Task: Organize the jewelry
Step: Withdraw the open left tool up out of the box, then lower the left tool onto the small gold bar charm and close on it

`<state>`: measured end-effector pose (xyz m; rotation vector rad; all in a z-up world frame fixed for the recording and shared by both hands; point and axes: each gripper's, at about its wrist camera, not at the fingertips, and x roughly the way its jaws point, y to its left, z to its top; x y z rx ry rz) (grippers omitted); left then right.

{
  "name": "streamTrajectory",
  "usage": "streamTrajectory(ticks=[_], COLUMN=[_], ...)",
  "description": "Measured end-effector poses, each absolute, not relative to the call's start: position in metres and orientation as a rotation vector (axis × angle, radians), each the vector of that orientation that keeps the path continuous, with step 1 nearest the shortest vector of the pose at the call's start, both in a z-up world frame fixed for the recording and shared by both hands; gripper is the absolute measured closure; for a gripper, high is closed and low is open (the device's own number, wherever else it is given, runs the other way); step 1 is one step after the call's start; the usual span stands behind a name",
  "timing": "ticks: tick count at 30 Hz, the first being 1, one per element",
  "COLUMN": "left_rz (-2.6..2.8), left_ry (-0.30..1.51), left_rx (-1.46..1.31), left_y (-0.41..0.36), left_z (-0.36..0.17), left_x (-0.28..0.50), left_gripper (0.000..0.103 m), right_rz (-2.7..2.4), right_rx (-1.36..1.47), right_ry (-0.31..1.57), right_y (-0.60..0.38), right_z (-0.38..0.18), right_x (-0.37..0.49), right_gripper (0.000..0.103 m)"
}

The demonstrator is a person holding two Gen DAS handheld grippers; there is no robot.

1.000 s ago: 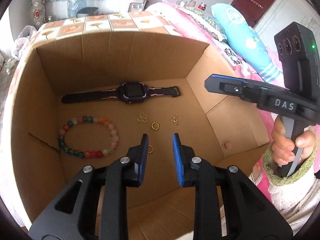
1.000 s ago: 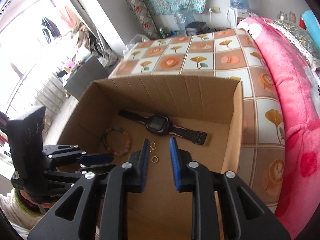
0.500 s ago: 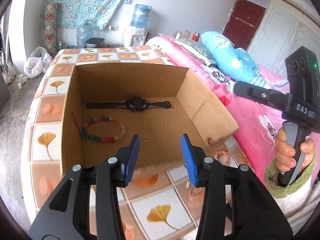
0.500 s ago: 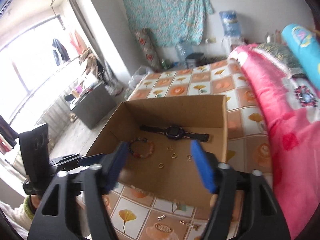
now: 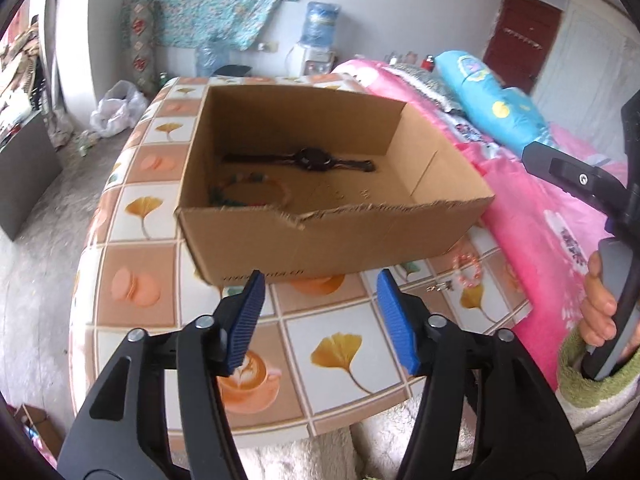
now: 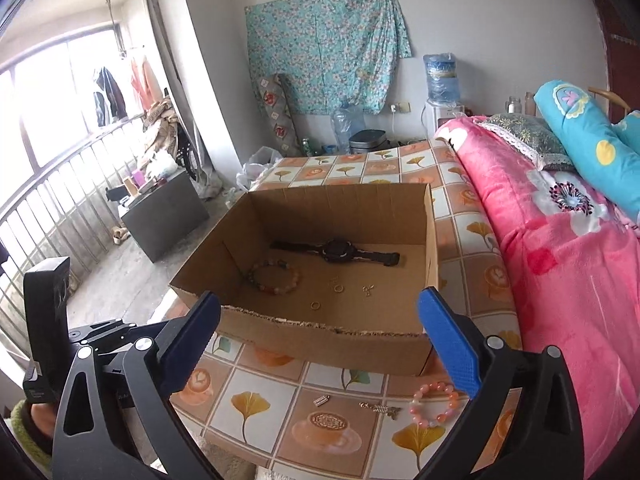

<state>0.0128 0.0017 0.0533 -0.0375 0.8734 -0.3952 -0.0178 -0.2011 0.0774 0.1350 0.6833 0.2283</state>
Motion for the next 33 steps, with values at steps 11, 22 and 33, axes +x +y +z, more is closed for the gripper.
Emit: streamTrajectory(ticks=[11, 22, 33], left_rz=[-0.258, -0.233, -0.220], left_ry=[0.902, 0.900, 0.891], left_rx=[-0.058, -0.020, 0.052], left_y=[0.012, 0.008, 0.002], left_z=[0.017, 0.000, -0.007], left_x=[0.011, -0.001, -0.016], left_gripper=[0.041, 0.041, 0.041], right_rz=[0.202, 0.192, -0.019], right_rx=[-0.053, -0.020, -0.086], right_ry=[0.732, 0.765, 0.583], right_y=[-0.178, -0.159, -0.203], right_z=[0.057, 0.045, 0.058], right_x=[-0.016, -0.018, -0.072], right_gripper=[0.007, 0.007, 0.007])
